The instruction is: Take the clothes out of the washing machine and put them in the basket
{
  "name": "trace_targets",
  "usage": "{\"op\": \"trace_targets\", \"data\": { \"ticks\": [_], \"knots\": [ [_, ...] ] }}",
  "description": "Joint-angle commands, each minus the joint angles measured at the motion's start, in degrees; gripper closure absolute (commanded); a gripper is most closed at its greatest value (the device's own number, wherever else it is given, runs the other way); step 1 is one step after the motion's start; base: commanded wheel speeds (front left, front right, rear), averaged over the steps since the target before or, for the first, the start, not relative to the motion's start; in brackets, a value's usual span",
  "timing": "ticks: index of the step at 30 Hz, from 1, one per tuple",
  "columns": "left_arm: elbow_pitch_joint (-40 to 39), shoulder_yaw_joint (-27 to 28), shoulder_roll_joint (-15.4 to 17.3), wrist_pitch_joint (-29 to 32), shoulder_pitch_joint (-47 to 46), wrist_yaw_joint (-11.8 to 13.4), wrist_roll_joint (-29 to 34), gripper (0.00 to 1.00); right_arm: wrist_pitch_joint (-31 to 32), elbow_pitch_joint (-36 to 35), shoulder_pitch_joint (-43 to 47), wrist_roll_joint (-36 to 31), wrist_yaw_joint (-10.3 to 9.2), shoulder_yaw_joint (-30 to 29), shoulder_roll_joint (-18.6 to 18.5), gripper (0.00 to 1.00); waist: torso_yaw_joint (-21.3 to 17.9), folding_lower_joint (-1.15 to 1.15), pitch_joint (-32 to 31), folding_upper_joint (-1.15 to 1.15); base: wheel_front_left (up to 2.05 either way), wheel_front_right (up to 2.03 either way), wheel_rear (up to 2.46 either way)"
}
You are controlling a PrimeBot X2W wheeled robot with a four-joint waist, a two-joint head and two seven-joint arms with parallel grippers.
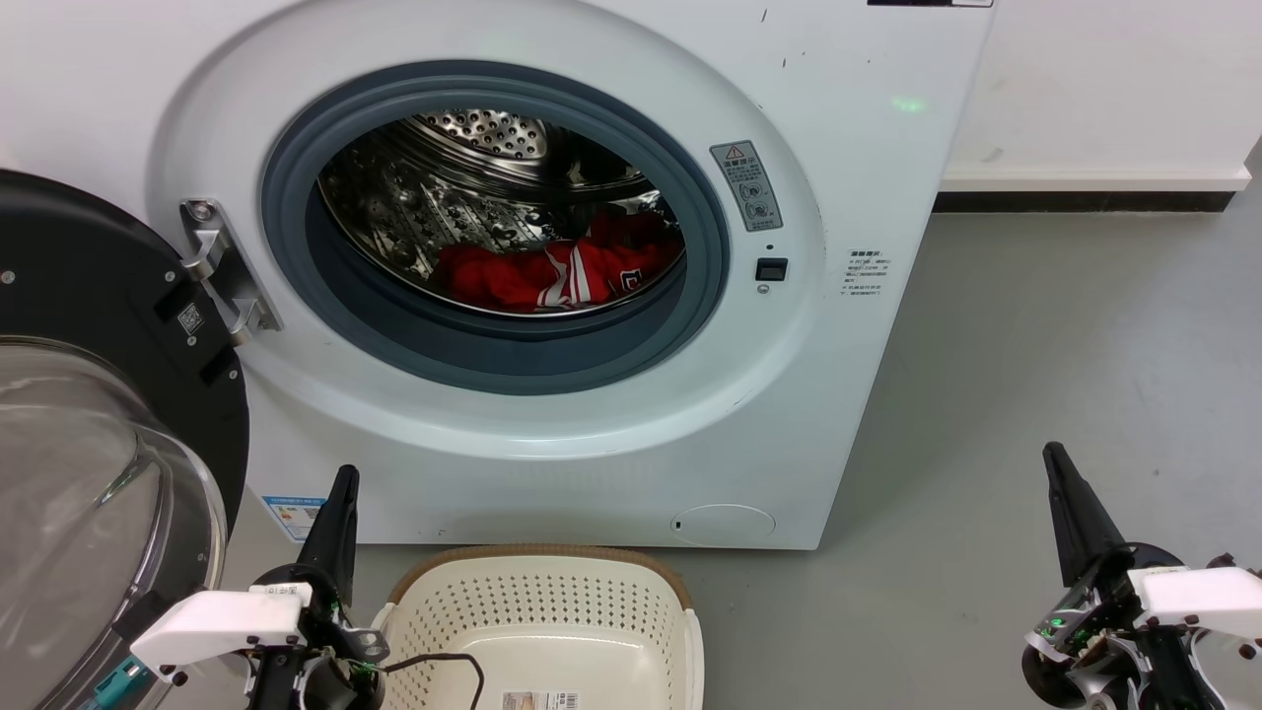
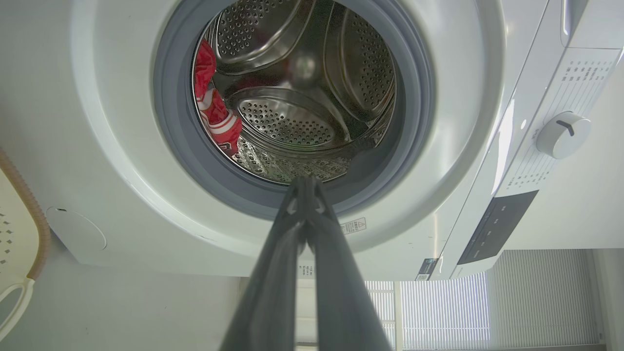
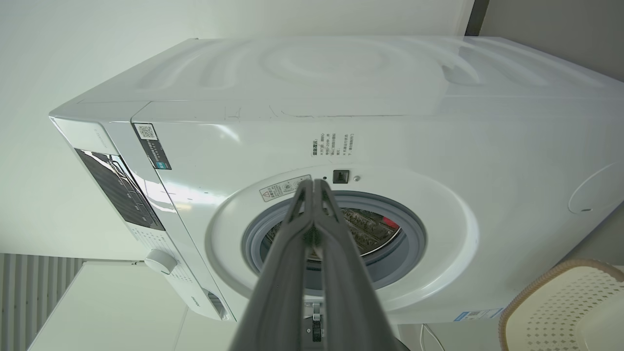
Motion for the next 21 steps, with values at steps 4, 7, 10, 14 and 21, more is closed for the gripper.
{"op": "trace_targets", "data": {
  "ticks": [4,7,10,14,21],
  "knots": [
    [-0.02,0.15,-0.04,0.11,-0.34,-0.12,-0.14,1.0,0.02,0.09,-0.7,-0.25,0.0,0.04,0.21,1.0,0.0,0.0,0.0,0.0,0.0,0.0,0.0],
    [-0.02,0.15,-0.04,0.11,-0.34,-0.12,-0.14,1.0,0.02,0.09,-0.7,-0.25,0.0,0.04,0.21,1.0,0.0,0.0,0.0,0.0,0.0,0.0,0.0],
    [-0.02,0.15,-0.04,0.11,-0.34,-0.12,-0.14,1.0,0.02,0.09,-0.7,-0.25,0.0,0.04,0.21,1.0,0.0,0.0,0.0,0.0,0.0,0.0,0.0],
    [-0.02,0.15,-0.04,0.11,-0.34,-0.12,-0.14,1.0,0.02,0.09,-0.7,-0.25,0.0,0.04,0.21,1.0,0.0,0.0,0.0,0.0,0.0,0.0,0.0],
    [-0.02,0.15,-0.04,0.11,-0.34,-0.12,-0.14,1.0,0.02,0.09,-0.7,-0.25,0.0,0.04,0.21,1.0,0.0,0.0,0.0,0.0,0.0,0.0,0.0]
  ]
}}
